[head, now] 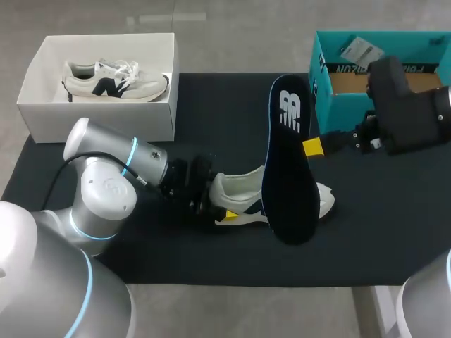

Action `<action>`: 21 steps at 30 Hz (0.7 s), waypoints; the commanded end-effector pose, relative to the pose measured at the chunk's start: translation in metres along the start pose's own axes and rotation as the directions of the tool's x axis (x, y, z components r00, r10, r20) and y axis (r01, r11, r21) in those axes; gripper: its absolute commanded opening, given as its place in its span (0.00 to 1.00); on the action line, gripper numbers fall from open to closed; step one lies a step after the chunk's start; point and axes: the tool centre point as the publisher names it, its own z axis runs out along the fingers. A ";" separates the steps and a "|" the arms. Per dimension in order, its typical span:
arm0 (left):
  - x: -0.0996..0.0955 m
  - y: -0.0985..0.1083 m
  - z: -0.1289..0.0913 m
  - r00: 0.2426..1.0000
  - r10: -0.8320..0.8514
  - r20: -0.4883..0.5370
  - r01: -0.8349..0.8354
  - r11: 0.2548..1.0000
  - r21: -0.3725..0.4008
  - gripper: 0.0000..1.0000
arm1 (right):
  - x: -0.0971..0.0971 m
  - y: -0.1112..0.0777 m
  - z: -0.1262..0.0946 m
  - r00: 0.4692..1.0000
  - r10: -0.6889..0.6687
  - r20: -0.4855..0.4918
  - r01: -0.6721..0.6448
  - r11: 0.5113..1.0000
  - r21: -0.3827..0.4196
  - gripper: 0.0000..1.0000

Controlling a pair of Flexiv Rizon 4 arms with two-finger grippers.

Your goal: Take the shoe out of the shoebox, open the shoe tongue, remove and reinsert the insole, then place the shoe into the shoebox

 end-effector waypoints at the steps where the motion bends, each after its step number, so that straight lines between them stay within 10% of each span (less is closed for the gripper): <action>1: 0.000 0.000 0.001 1.000 0.000 0.001 0.000 1.000 -0.002 0.00 | 0.001 0.001 0.004 1.000 0.001 0.002 -0.001 1.000 0.000 0.00; 9: -0.001 0.001 0.001 1.000 -0.003 -0.003 0.003 1.000 -0.001 0.27 | 0.001 0.001 0.004 1.000 0.001 0.002 -0.001 1.000 0.000 0.00; 11: -0.001 0.001 0.001 1.000 -0.004 -0.009 0.004 1.000 0.000 0.49 | 0.001 0.001 0.004 1.000 0.001 0.002 -0.001 1.000 0.000 0.00; 13: -0.001 0.001 0.001 1.000 -0.001 -0.014 0.001 1.000 -0.007 1.00 | 0.001 0.001 0.004 1.000 0.001 0.002 -0.001 1.000 0.000 0.00; 21: -0.003 -0.001 -0.004 1.000 0.011 -0.016 -0.011 0.999 -0.046 1.00 | 0.001 0.001 0.004 1.000 0.001 0.002 -0.001 1.000 0.000 0.00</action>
